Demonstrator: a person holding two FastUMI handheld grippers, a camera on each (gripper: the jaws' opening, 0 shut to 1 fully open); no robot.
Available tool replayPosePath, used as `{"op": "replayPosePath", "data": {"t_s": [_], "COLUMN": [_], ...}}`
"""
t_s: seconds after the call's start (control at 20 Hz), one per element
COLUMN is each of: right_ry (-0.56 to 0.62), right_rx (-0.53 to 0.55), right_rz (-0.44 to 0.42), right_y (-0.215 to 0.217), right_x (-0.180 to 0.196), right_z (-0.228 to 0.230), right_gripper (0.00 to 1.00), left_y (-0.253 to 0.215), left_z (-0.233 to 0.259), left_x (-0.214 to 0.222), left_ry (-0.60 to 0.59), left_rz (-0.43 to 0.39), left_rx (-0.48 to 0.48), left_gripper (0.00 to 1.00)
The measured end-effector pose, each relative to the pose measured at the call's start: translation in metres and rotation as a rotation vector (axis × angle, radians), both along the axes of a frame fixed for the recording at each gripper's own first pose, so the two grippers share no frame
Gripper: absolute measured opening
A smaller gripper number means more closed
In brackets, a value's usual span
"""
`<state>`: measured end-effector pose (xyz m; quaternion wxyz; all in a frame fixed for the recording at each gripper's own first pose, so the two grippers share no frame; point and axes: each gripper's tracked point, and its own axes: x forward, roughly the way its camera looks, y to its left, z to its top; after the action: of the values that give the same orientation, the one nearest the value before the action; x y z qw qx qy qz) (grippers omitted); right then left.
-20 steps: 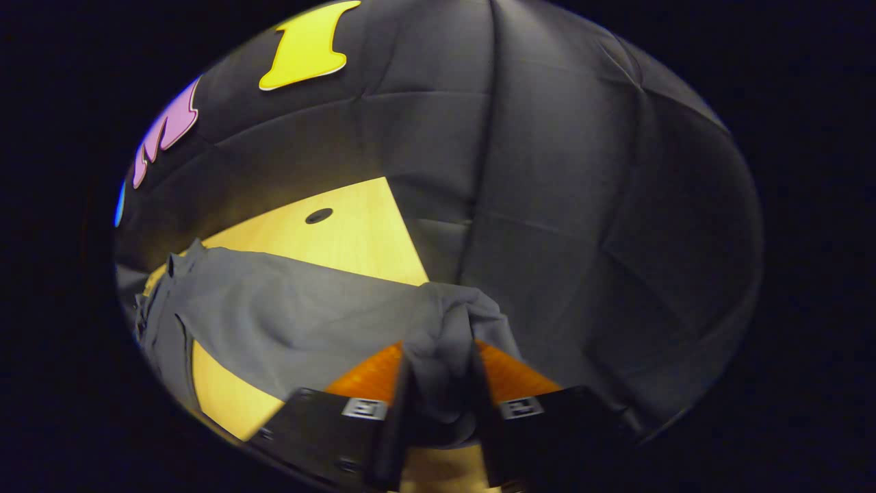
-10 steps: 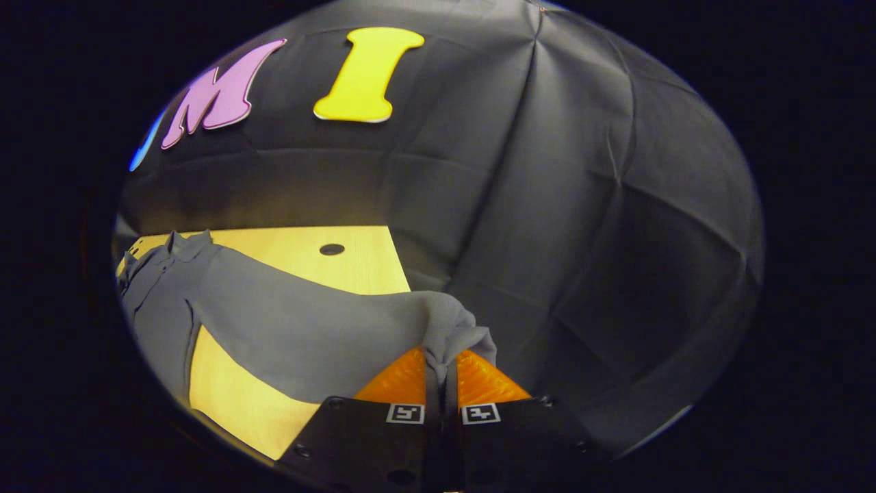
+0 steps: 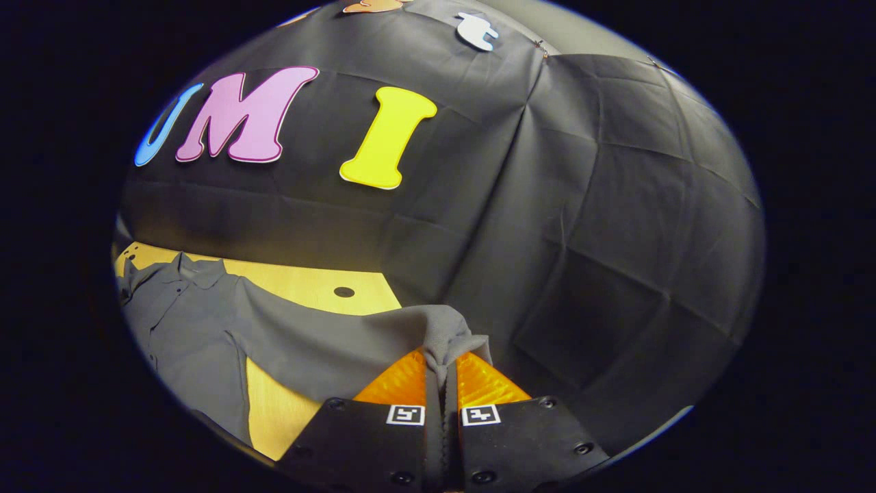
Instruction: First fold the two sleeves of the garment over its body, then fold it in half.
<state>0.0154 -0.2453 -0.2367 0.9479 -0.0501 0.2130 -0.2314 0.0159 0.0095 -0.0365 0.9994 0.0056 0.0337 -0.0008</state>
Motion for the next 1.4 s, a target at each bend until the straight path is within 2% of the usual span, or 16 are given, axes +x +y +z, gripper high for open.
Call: {"op": "replayPosePath", "data": {"t_s": [0.15, 0.3, 0.35, 0.4, 0.6, 0.7, 0.9, 1.2, 1.4], "right_ry": [-0.020, 0.009, 0.013, 0.010, -0.005, -0.045, -0.139, -0.248, -0.290], "right_rx": [-0.060, -0.033, -0.019, -0.009, -0.010, -0.015, -0.018, 0.049, 0.069], "right_rz": [-0.003, -0.034, -0.052, -0.061, -0.062, -0.032, 0.037, 0.188, 0.318], "right_y": [-0.002, -0.033, -0.041, -0.044, -0.030, -0.001, 0.066, 0.194, 0.291], "right_x": [-0.006, -0.002, -0.003, -0.007, -0.015, -0.024, -0.012, 0.047, 0.087], "right_z": [0.000, -0.033, -0.041, -0.047, -0.043, -0.016, 0.049, 0.110, 0.132], "right_gripper": [0.05, 0.05, 0.05, 0.05, 0.05, 0.05, 0.05, 0.05, 0.05], "left_y": [0.030, 0.046, 0.048, 0.047, 0.032, 0.027, 0.043, 0.102, 0.150], "left_z": [0.002, -0.004, -0.006, -0.005, 0.004, 0.004, 0.000, -0.009, -0.027], "left_x": [-0.003, 0.000, 0.001, 0.002, 0.005, 0.005, 0.006, 0.011, 0.015], "left_ry": [-0.007, 0.000, 0.007, 0.007, -0.009, -0.013, -0.012, -0.018, 0.001], "left_rz": [0.012, 0.035, 0.049, 0.056, 0.040, 0.027, 0.031, 0.060, 0.077], "left_rx": [-0.009, -0.020, -0.019, -0.011, 0.028, 0.030, 0.022, 0.035, 0.029], "left_gripper": [0.98, 0.95, 0.91, 0.95, 0.95, 0.95, 0.96, 0.98, 0.98]}}
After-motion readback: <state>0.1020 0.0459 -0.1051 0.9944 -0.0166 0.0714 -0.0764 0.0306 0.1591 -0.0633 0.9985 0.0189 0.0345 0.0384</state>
